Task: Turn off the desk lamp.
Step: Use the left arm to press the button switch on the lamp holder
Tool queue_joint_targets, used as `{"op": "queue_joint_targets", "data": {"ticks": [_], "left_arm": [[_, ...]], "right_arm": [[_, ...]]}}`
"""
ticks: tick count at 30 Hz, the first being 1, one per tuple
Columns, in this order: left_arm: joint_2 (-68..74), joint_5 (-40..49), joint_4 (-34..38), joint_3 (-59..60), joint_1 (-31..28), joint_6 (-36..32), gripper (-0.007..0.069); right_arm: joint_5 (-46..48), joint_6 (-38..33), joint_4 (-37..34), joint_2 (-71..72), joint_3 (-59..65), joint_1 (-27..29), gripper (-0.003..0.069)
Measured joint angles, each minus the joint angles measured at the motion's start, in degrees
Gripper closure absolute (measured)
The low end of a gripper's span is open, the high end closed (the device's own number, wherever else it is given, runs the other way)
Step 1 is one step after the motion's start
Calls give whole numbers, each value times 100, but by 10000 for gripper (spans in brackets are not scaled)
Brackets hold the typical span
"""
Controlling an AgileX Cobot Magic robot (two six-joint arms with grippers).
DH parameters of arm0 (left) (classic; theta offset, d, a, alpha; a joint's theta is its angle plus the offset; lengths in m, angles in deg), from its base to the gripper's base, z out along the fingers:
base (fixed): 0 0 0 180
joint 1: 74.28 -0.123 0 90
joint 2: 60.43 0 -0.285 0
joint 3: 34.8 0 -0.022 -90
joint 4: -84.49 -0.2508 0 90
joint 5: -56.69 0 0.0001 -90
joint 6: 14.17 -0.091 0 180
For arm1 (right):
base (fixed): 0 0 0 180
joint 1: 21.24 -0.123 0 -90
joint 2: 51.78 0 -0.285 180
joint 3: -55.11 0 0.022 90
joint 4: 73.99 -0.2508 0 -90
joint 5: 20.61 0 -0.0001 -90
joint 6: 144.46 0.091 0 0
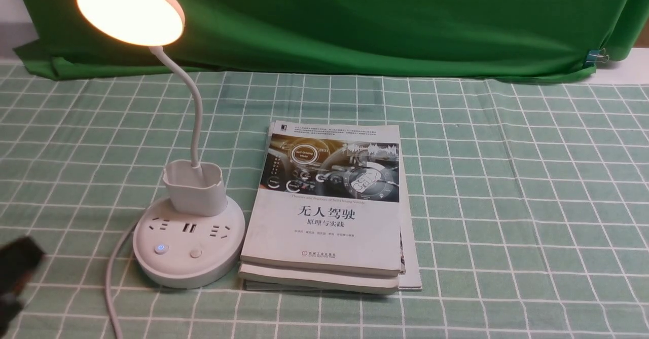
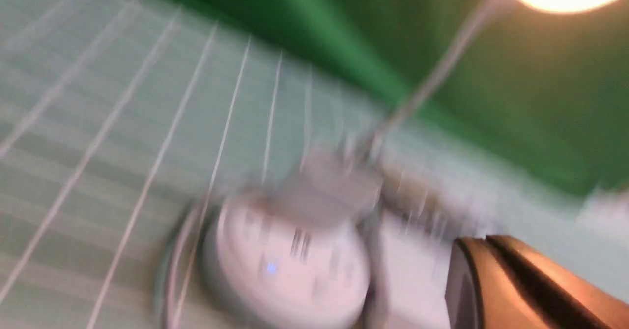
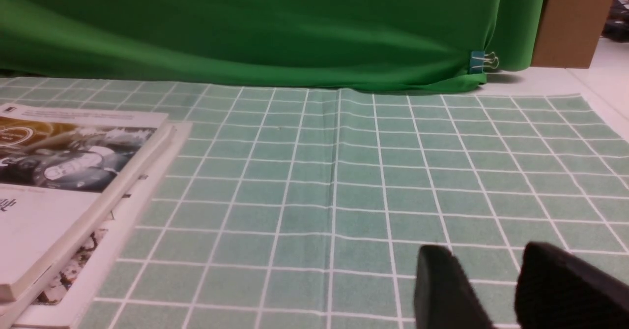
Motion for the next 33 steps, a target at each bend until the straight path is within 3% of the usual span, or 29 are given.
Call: {"op": "queue_joint_targets", "data": {"ticks": [4, 8, 19, 33], "left_arm": [[1431, 1486, -285, -913, 0, -598, 624], [2546, 2025, -366, -1432, 53, -926, 624], [4689, 2169, -1053, -2443, 1728, -703, 624], [6095, 2272, -1386, -3367, 1804, -602, 624]], "right_arm": [[0, 0, 0, 0, 0, 0, 417], [0, 0, 0, 0, 0, 0, 417], [0, 0, 0, 0, 0, 0, 417], [0, 0, 0, 0, 0, 0, 417]]}}
